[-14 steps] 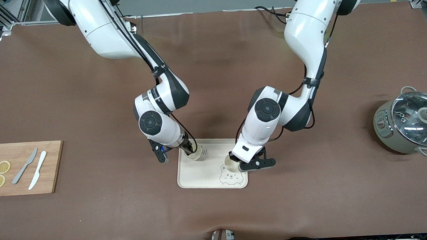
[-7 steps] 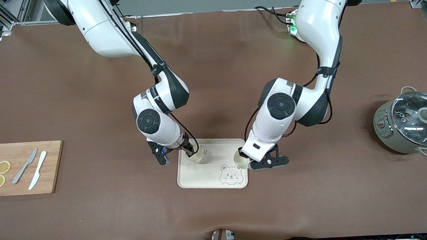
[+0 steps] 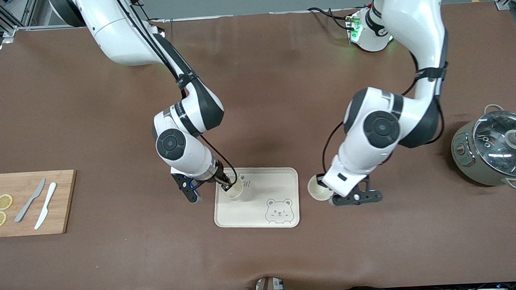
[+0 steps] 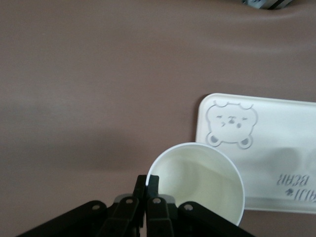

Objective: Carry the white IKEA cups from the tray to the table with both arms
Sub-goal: 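Lift both cups off the tray and move the grippers apart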

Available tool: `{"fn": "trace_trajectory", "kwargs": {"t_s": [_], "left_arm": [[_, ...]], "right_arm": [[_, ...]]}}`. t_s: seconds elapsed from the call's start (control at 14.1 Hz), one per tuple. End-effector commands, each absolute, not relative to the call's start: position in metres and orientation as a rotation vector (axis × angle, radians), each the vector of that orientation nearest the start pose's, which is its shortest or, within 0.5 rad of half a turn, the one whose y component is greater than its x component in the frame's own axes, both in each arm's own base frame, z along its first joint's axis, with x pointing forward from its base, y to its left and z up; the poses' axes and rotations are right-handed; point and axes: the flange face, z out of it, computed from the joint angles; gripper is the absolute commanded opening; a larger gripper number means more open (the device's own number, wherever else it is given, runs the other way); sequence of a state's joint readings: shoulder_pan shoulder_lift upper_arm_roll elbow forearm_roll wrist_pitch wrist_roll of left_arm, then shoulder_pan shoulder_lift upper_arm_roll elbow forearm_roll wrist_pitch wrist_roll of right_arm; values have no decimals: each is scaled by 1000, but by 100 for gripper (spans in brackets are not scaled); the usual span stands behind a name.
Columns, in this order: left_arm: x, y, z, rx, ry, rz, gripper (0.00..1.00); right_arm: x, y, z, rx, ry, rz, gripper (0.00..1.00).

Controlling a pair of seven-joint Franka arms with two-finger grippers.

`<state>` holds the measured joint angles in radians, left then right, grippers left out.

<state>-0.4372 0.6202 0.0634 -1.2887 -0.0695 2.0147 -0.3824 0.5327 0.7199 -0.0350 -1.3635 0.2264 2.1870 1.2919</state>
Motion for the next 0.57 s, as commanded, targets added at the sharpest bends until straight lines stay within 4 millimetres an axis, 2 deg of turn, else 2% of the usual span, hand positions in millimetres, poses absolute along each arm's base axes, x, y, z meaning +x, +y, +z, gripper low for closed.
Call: {"fn": "trace_trajectory", "kwargs": {"t_s": [0.0, 0.14, 0.28, 0.5], "left_arm": [[669, -236, 410, -3202, 25, -84, 0], [674, -200, 410, -3198, 57, -80, 0], [678, -170, 401, -3201, 38, -119, 0], [685, -139, 389, -3204, -1, -194, 0]], "right_arm": [[640, 340, 319, -2707, 1205, 97, 0], [635, 318, 324, -2749, 1126, 99, 0], [630, 293, 328, -2778, 1070, 103, 0], [622, 258, 328, -2828, 960, 108, 0]]}}
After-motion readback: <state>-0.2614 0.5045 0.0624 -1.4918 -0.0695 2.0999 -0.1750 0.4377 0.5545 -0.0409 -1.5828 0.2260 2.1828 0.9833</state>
